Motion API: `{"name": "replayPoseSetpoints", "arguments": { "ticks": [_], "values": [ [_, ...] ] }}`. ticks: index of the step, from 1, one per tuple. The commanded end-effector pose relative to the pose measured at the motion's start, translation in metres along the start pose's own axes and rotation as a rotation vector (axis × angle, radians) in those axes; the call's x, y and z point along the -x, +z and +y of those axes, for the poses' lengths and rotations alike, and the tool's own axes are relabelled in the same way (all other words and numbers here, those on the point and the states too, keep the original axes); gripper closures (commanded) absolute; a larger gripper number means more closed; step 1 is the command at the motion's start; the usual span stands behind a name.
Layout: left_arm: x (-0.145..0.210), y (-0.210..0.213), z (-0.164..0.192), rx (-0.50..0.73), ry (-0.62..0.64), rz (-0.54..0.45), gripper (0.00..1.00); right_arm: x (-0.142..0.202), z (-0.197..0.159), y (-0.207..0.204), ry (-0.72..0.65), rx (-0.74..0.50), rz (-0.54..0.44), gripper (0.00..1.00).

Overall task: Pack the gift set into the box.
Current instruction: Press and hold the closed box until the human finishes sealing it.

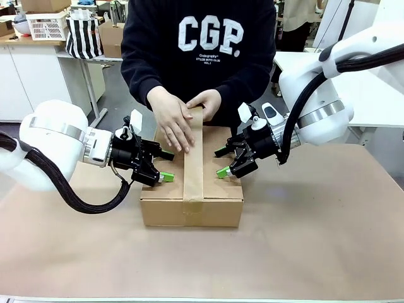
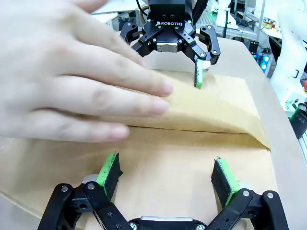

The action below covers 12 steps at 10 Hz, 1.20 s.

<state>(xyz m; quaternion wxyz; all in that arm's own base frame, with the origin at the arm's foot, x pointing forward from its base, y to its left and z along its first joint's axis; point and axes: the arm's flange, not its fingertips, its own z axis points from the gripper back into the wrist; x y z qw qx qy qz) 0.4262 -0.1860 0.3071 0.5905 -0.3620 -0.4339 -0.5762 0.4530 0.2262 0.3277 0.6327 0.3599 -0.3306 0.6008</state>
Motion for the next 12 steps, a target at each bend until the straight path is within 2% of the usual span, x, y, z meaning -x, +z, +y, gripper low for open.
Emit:
{"name": "replayPoseSetpoints", "arguments": {
  "ticks": [1, 12],
  "values": [
    [0.0062, -0.0007, -0.0062, -0.014, -0.018, -0.003, 0.0, 0.0008, 0.0003, -0.0008, -0.003, -0.001, 0.0, 0.0],
    [0.0062, -0.0007, -0.0062, -0.014, -0.018, -0.003, 0.0, 0.0008, 0.0003, -0.0008, -0.003, -0.001, 0.0, 0.0]
  ]
}}
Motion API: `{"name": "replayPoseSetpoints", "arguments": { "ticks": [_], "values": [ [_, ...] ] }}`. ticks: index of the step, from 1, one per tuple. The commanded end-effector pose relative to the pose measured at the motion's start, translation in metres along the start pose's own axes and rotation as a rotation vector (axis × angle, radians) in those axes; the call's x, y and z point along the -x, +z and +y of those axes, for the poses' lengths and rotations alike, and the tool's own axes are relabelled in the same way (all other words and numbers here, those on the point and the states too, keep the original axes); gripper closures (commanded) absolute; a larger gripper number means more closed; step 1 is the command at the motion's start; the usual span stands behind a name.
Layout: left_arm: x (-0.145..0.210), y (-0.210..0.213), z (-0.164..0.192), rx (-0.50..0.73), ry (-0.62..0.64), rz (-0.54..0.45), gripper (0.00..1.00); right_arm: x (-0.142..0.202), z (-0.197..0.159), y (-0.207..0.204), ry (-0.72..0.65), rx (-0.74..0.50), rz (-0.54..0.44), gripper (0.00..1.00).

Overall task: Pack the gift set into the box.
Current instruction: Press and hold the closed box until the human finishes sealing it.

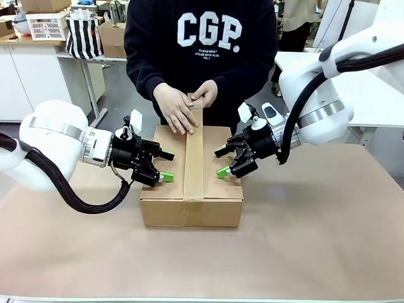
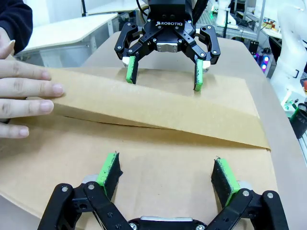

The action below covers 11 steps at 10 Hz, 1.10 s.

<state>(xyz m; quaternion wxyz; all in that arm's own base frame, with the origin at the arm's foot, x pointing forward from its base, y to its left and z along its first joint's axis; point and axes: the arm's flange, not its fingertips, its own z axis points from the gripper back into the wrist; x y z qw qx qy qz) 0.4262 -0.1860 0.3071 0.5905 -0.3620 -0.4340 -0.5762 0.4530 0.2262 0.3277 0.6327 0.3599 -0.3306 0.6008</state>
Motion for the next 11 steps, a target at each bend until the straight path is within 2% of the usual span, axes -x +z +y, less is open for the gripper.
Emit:
{"name": "replayPoseSetpoints", "arguments": {
  "ticks": [1, 11],
  "values": [
    [0.0062, -0.0007, -0.0062, -0.014, -0.018, -0.003, 0.0, 0.0009, 0.0003, -0.0008, -0.003, -0.001, 0.0, 0.0],
    [0.0062, -0.0007, -0.0062, -0.014, -0.018, -0.003, 0.0, 0.0009, 0.0003, -0.0008, -0.003, -0.001, 0.0, 0.0]
  ]
}}
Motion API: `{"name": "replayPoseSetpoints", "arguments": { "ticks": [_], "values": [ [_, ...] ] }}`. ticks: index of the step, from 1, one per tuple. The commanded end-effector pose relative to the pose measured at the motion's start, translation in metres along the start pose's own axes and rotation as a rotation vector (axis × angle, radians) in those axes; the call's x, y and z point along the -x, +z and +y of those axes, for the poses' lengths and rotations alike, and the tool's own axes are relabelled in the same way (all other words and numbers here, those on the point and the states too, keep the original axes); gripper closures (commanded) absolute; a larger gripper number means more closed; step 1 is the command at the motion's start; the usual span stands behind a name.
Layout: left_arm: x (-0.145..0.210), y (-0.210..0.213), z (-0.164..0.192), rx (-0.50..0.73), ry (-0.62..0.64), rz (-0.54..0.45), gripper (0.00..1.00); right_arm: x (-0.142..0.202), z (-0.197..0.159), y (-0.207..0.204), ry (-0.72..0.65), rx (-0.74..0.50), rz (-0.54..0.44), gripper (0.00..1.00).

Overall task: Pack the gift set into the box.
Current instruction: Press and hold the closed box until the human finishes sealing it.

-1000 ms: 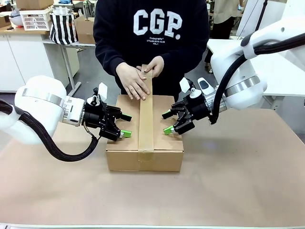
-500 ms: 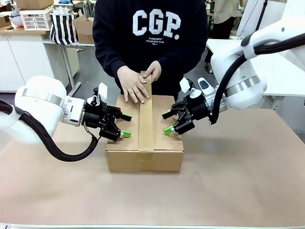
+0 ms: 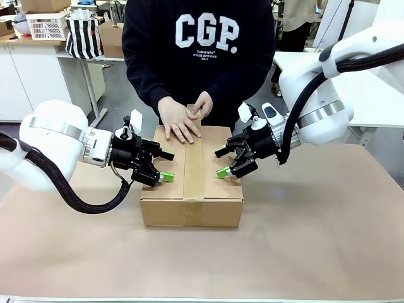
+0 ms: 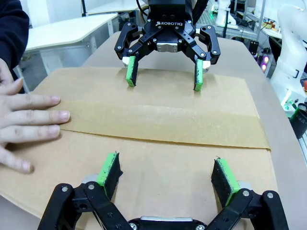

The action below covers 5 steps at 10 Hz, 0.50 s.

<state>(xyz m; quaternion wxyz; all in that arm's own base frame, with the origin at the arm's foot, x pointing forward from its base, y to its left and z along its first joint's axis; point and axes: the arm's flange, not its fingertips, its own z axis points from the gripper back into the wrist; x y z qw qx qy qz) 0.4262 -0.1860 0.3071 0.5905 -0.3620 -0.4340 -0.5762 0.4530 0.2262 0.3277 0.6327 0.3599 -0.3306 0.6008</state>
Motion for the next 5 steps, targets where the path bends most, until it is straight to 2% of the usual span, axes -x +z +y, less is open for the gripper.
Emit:
{"name": "replayPoseSetpoints", "arguments": {
  "ticks": [1, 5],
  "values": [
    [0.0062, -0.0007, -0.0062, -0.014, -0.018, -0.003, 0.0, 0.0009, 0.0003, -0.0008, -0.003, -0.001, 0.0, 0.0],
    [0.0062, -0.0007, -0.0062, -0.014, -0.018, -0.003, 0.0, 0.0009, 0.0003, -0.0008, -0.003, -0.001, 0.0, 0.0]
  ]
}}
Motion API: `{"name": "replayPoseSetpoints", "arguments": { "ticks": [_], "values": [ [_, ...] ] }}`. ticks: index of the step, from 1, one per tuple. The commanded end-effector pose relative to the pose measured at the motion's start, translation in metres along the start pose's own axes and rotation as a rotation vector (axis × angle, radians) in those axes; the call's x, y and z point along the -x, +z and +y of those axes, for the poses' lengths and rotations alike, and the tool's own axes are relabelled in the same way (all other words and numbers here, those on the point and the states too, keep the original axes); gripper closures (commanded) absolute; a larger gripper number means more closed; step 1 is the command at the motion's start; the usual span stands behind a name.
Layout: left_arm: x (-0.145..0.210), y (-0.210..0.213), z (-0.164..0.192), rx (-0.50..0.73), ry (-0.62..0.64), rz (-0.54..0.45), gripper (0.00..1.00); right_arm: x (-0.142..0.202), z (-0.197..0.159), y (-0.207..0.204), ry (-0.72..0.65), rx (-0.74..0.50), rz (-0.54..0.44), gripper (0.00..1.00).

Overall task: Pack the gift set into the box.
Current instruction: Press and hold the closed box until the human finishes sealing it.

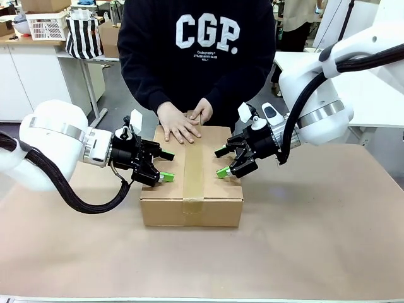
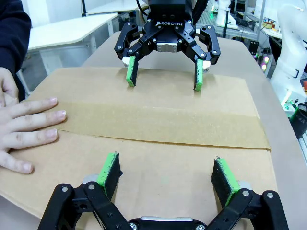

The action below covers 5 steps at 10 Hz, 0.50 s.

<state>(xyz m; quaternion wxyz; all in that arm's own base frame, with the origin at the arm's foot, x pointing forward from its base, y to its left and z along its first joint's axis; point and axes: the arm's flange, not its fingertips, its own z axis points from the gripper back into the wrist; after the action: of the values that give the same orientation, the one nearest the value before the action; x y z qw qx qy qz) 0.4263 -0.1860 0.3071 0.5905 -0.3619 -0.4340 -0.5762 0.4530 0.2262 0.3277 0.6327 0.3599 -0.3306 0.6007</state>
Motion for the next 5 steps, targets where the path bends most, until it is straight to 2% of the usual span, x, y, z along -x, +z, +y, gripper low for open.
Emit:
{"name": "replayPoseSetpoints", "arguments": {
  "ticks": [1, 5],
  "values": [
    [0.0062, -0.0007, -0.0062, -0.014, -0.018, -0.003, 0.0, 0.0008, 0.0003, -0.0008, -0.003, -0.001, 0.0, 0.0],
    [0.0062, -0.0007, -0.0062, -0.014, -0.018, -0.003, 0.0, 0.0008, 0.0003, -0.0008, -0.003, -0.001, 0.0, 0.0]
  ]
}}
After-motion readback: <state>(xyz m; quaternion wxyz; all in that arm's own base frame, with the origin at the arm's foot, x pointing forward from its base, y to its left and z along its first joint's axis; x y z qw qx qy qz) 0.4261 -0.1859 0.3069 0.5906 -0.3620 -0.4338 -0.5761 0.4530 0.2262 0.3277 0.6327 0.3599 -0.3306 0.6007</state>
